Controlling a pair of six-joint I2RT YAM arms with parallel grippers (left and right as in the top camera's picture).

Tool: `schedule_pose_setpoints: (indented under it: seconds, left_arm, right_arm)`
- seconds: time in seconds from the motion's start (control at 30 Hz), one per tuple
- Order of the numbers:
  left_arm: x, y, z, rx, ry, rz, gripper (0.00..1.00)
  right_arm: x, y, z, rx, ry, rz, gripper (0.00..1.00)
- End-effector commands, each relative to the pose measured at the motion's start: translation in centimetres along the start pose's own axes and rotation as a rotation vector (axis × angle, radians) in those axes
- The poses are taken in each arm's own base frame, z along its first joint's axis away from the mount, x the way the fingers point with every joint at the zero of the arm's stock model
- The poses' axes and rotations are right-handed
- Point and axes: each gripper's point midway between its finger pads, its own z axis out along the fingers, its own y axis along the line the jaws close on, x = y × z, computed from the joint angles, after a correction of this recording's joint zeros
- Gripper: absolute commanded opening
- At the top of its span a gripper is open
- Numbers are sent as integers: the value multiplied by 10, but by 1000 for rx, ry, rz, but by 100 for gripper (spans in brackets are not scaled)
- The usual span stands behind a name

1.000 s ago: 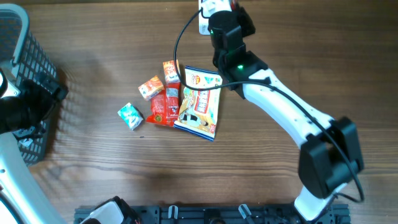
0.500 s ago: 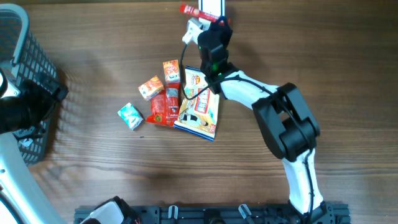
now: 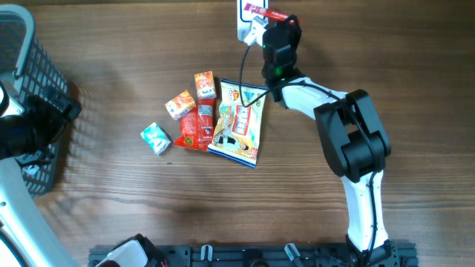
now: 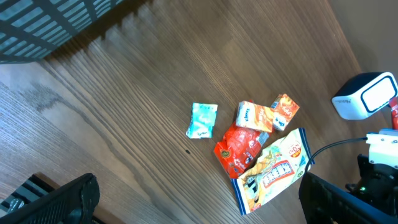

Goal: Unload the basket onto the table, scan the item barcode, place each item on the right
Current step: 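Hold the stick's barcode in front of the scanner window, then carry the Nescafe stick away to the right of the table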

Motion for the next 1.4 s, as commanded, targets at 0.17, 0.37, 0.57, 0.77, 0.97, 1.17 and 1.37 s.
schedule_pose_setpoints:
  seconds: [0.17,0.37,0.57,0.77,0.97,1.17,1.37]
  left_arm:
    - [-1,1,0,-3,-5,1,100]
    - [-1,1,0,-3,-5,2,100]
    - [-1,1,0,-2,-5,2,100]
    - [-1,1,0,-3,-5,1,100]
    - [-1,1,0,-2,-5,2,100]
    - [-1,1,0,-2,-5,1,100]
    - [-1,1,0,-3,-5,1,100]
  right_arm:
    - [-11,7,-1,-10,-39,74,4]
    - [-11,8,-1,-11,-42,91,4]
    - [3,5,5,1,5,96,4]
    - [122,-12,37,99,371,293,4]
    - [260,-10,37,225,782,474,4]
    - [371,45,14,105,1080,469,4]
    - [435,85,-16,11,1248,573,15]
